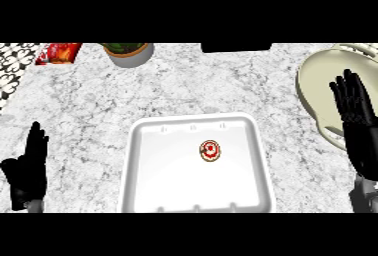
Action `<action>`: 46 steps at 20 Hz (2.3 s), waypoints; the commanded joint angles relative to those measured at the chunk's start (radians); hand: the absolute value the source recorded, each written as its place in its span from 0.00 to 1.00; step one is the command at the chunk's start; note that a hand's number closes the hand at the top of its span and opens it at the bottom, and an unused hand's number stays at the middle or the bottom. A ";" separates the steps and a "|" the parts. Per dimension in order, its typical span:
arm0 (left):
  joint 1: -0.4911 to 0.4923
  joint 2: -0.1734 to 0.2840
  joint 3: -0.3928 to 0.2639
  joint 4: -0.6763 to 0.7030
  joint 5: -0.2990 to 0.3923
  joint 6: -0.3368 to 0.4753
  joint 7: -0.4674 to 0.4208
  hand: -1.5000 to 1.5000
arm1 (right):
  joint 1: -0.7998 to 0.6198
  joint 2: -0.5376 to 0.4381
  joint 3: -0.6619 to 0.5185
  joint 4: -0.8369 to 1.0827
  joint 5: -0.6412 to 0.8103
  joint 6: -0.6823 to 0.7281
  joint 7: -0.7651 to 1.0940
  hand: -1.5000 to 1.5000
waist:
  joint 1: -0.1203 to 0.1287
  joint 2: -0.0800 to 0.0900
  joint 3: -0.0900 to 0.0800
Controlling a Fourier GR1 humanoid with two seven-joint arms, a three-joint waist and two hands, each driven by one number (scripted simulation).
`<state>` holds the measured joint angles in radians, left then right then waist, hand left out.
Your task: Pick the cupcake from the tray and place it in the pot
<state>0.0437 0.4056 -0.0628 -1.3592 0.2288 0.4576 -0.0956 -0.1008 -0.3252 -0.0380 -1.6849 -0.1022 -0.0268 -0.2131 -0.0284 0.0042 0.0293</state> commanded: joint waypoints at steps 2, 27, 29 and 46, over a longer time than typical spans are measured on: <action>-0.054 0.066 -0.021 0.010 -0.040 -0.057 0.039 0.50 | 0.072 0.041 0.028 0.033 0.026 -0.054 0.145 1.00 | 0.018 -0.003 -0.029; -0.010 0.098 -0.074 -0.120 -0.083 -0.201 0.140 0.50 | -0.035 0.127 0.430 -0.232 0.861 0.088 0.938 0.00 | 0.052 -0.003 -0.032; -0.034 0.120 -0.053 -0.115 -0.085 -0.207 0.155 0.50 | -0.055 0.139 0.469 -0.198 0.848 0.173 0.998 0.00 | 0.048 -0.003 -0.031; -0.007 0.062 -0.068 -0.171 -0.143 -0.197 0.204 0.50 | -0.449 0.323 0.392 0.224 0.605 0.539 1.334 0.00 | 0.041 -0.005 -0.029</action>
<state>0.0105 0.4960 -0.1045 -1.4897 0.1223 0.2367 0.0892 -0.4879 -0.0284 0.3505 -1.5217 0.5386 0.4450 0.9841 0.0132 0.0007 -0.0006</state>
